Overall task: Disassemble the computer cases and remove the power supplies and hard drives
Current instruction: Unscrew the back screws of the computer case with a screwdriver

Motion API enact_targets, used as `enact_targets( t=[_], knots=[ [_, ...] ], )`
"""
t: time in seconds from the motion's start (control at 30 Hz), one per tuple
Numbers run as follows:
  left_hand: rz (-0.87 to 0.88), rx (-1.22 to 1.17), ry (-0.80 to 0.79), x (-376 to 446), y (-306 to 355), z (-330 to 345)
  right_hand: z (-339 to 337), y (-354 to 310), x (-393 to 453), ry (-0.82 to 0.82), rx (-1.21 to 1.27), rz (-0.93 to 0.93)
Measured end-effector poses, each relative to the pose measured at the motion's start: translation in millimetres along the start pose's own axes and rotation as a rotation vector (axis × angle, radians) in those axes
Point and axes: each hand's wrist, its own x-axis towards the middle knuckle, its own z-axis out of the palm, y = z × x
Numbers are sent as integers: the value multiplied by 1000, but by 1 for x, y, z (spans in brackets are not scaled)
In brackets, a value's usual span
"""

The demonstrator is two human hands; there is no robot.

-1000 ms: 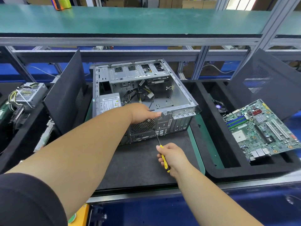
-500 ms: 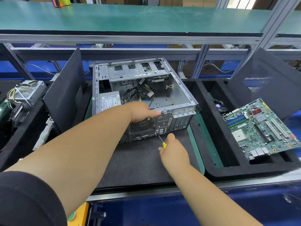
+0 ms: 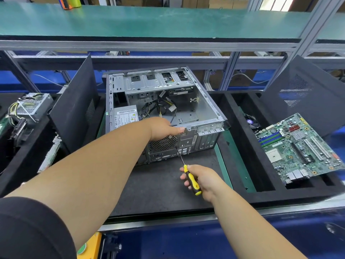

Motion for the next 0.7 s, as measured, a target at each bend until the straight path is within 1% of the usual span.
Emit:
enact_targets(
  t=[0.13,0.23,0.33,0.47,0.7],
  knots=[
    [-2,-14,4,-1,0,0,-2,8,5,47,-38,-91],
    [-2,-20,2,-3,1,0,-2,11,8,105,-72,-111],
    [-5,-23,-2,-3,1,-1,0,11,9,128,-88,-133],
    [-6,-18,6,-5,1,-1,4,11,8,174,-170,-166],
    [23,14,52,-4,-2,4,4,8,4,159,-142,-151]
  ],
)
